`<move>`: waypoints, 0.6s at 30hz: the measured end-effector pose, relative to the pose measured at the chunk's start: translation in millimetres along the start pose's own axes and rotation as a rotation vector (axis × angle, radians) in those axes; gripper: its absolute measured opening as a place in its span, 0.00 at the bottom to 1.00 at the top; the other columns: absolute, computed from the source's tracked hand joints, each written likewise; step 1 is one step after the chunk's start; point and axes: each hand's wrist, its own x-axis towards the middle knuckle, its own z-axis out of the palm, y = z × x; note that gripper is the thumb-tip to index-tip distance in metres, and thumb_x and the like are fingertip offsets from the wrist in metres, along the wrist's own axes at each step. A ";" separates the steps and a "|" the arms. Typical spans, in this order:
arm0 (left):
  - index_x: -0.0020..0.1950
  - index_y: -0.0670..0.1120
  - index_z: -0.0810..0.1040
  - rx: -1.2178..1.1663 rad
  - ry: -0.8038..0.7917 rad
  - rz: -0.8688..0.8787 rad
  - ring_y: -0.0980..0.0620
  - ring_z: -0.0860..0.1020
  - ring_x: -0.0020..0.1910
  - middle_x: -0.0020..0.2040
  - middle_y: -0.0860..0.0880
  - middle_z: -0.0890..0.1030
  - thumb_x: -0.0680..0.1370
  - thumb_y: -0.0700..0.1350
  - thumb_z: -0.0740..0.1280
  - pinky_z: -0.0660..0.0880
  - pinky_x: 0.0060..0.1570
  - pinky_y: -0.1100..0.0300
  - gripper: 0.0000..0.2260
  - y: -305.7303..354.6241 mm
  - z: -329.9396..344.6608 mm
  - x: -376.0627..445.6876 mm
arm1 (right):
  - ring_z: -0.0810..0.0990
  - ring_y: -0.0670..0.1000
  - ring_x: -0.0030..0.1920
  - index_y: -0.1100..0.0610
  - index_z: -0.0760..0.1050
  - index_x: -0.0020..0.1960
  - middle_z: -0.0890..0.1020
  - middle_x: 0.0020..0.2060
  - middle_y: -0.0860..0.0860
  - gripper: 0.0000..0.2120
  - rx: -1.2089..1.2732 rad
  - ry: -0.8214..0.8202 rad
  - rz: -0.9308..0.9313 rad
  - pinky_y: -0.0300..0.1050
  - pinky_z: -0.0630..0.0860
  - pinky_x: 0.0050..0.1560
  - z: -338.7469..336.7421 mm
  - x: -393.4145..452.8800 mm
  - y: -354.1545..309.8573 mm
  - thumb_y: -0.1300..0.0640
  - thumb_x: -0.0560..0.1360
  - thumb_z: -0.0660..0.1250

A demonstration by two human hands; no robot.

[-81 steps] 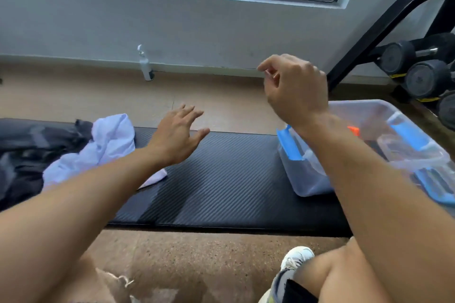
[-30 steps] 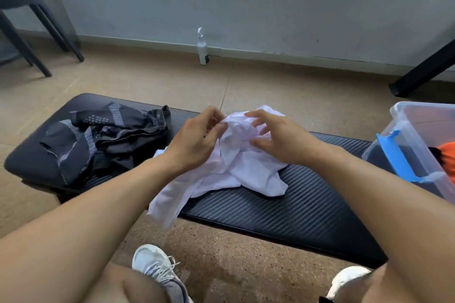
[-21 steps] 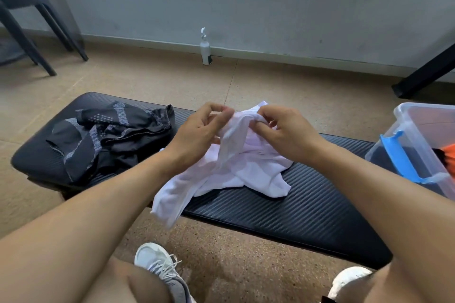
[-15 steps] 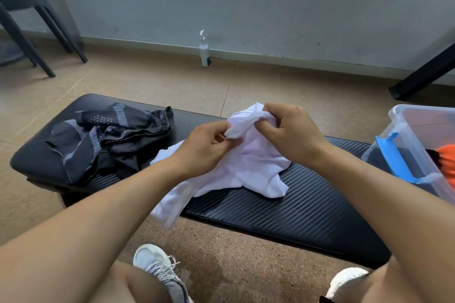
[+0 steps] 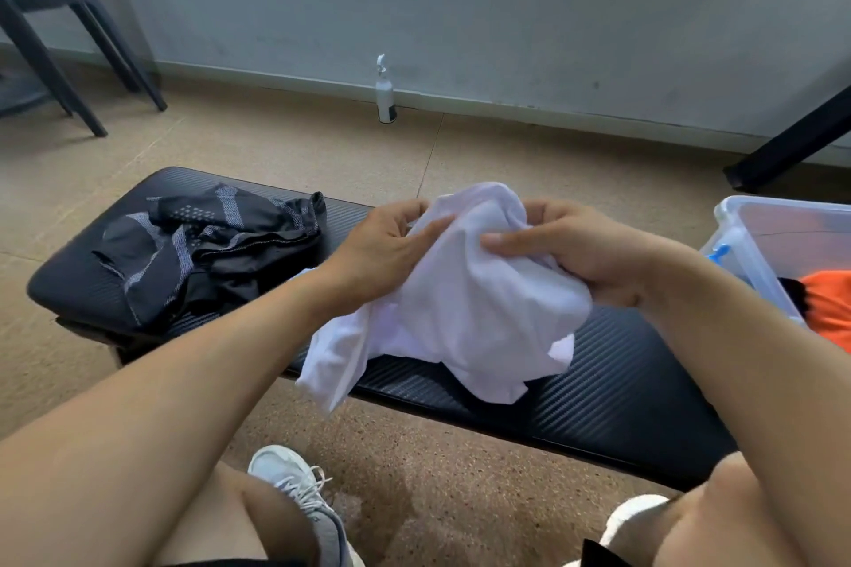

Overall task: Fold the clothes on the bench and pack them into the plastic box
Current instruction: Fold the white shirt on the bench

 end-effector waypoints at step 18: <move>0.37 0.45 0.75 0.386 0.631 -0.106 0.47 0.74 0.35 0.33 0.49 0.77 0.81 0.46 0.60 0.66 0.33 0.56 0.13 -23.7 -56.8 20.3 | 0.79 0.57 0.40 0.51 0.78 0.45 0.82 0.36 0.49 0.09 -0.868 1.086 -0.177 0.49 0.74 0.39 -35.9 21.3 18.6 0.46 0.76 0.65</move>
